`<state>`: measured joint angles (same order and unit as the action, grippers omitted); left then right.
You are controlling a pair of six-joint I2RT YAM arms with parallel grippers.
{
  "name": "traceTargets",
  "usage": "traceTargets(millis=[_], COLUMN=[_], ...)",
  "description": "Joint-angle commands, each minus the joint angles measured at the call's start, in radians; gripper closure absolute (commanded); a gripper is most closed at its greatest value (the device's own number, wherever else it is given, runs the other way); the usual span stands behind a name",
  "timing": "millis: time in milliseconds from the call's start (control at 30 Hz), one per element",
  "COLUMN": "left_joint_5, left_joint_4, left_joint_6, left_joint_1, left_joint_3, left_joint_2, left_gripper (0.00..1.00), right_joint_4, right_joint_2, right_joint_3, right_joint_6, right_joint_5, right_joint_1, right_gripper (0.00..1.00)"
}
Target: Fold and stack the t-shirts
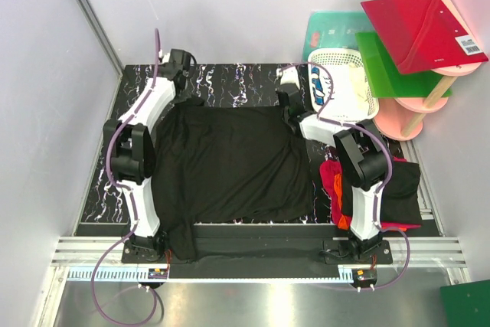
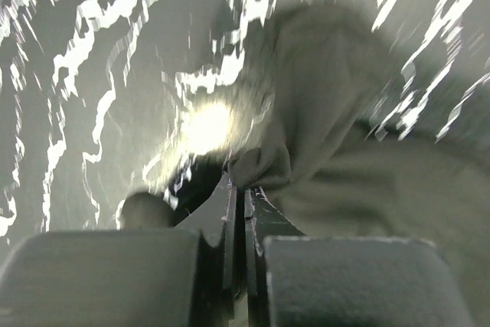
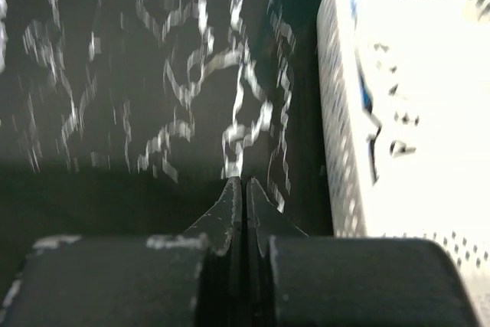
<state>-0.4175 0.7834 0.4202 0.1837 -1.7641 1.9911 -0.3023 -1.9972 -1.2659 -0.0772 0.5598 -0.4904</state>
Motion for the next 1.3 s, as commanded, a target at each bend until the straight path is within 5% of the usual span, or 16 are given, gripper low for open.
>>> traceTargets(millis=[0, 267, 333, 367, 400, 433, 533, 567, 667, 933, 1267], left_joint_5=[0.002, -0.009, 0.006, 0.019, 0.016, 0.014, 0.019, 0.031, 0.057, 0.141, 0.266], left_joint_4=[-0.052, -0.036, -0.038, -0.038, -0.045, -0.061, -0.130, -0.147, -0.208, -0.262, -0.182], left_joint_6=[0.029, 0.133, 0.166, 0.175, 0.199, 0.203, 0.209, 0.207, 0.190, 0.137, 0.109], left_joint_1=[-0.023, -0.053, -0.069, -0.087, -0.092, -0.096, -0.099, -0.099, -0.099, -0.096, -0.104], left_joint_3=[-0.094, 0.118, 0.196, 0.218, 0.265, 0.290, 0.360, 0.370, 0.377, 0.172, -0.285], left_joint_2=[0.014, -0.031, -0.035, -0.037, -0.055, -0.070, -0.149, -0.187, -0.228, -0.108, 0.276], left_gripper=[1.00, 0.93, 0.71, 0.26, 0.04, 0.01, 0.01, 0.01, 0.01, 0.01, 0.08], right_joint_4=[-0.029, 0.017, 0.186, 0.242, 0.291, 0.372, 0.404, 0.404, 0.404, 0.356, 0.269], right_joint_2=[-0.037, 0.092, 0.095, 0.089, 0.075, 0.071, 0.080, 0.086, 0.106, 0.124, 0.103], right_joint_3=[-0.136, 0.017, -0.003, -0.016, -0.035, -0.038, -0.014, 0.000, 0.011, 0.011, 0.016], right_joint_6=[0.004, 0.115, 0.192, 0.217, 0.250, 0.263, 0.287, 0.290, 0.306, 0.289, 0.274], right_joint_5=[0.022, 0.034, 0.064, 0.083, 0.092, 0.101, 0.068, 0.066, 0.069, 0.100, 0.094], right_joint_1=[0.016, 0.018, 0.018, 0.018, 0.018, 0.018, 0.018, 0.018, 0.018, 0.018, 0.018], right_gripper=[1.00, 1.00, 1.00, 1.00, 0.99, 0.96, 0.87, 0.52, 0.03, 0.02, 0.02])
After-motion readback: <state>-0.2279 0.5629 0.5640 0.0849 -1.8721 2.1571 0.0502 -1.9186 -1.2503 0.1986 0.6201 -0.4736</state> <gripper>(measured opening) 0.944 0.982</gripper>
